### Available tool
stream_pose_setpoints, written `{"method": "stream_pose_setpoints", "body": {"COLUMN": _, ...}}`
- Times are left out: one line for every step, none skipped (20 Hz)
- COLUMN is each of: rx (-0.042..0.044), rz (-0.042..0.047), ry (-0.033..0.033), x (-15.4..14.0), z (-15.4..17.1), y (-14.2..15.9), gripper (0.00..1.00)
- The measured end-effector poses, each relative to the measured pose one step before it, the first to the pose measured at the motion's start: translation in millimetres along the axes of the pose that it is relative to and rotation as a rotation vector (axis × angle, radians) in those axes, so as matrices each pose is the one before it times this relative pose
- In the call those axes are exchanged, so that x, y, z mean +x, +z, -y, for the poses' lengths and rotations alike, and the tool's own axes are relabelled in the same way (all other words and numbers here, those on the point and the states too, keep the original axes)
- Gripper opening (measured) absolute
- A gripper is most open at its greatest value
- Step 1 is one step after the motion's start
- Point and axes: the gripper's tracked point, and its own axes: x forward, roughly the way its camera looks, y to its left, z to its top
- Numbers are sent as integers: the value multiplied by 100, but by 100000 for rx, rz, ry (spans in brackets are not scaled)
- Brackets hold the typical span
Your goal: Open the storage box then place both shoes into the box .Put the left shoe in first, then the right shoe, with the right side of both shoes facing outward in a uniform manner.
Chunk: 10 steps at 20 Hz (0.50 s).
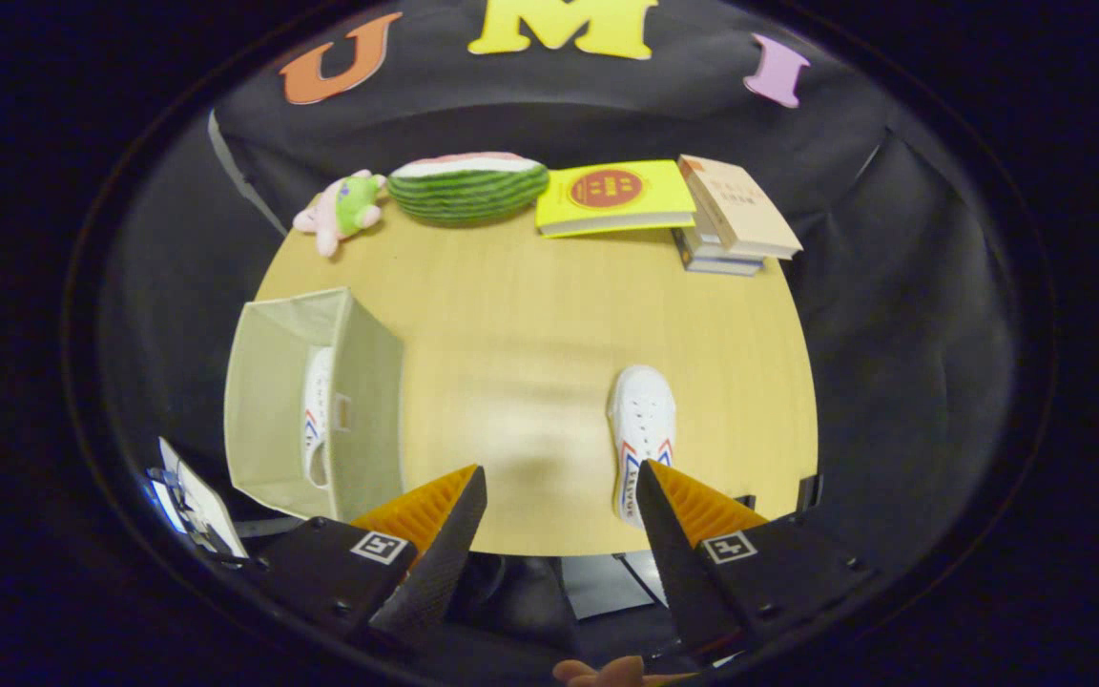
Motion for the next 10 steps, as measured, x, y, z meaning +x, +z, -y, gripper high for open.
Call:
{"method": "stream_pose_setpoints", "body": {"rx": 1776, "rz": -2999, "ry": -505, "x": 1511, "z": 1968, "y": -893, "gripper": 96}}
{"method": "stream_pose_setpoints", "body": {"rx": 1122, "rz": -2579, "ry": -201, "x": 1541, "z": 1419, "y": -635, "gripper": 96}}
{"method": "stream_pose_setpoints", "body": {"rx": 132, "rz": -2006, "ry": 118, "x": 1697, "z": 1213, "y": -446, "gripper": 96}}
{"method": "stream_pose_setpoints", "body": {"rx": -965, "rz": -1337, "ry": -626, "x": 1647, "z": 1060, "y": -265, "gripper": 96}}
{"method": "stream_pose_setpoints", "body": {"rx": -122, "rz": -1563, "ry": 430, "x": 1568, "z": 686, "y": -196, "gripper": 96}}
{"method": "stream_pose_setpoints", "body": {"rx": 595, "rz": -1600, "ry": 1505, "x": 1808, "z": 308, "y": -352, "gripper": 96}}
{"method": "stream_pose_setpoints", "body": {"rx": 1480, "rz": -1630, "ry": 2259, "x": 1132, "z": -9, "y": -197, "gripper": 96}}
{"method": "stream_pose_setpoints", "body": {"rx": 383, "rz": -880, "ry": 2149, "x": 1116, "z": -125, "y": -142, "gripper": 96}}
{"method": "stream_pose_setpoints", "body": {"rx": -742, "rz": -741, "ry": 705, "x": 890, "z": 246, "y": -122, "gripper": 96}}
{"method": "stream_pose_setpoints", "body": {"rx": -979, "rz": -734, "ry": 139, "x": 828, "z": 316, "y": -314, "gripper": 96}}
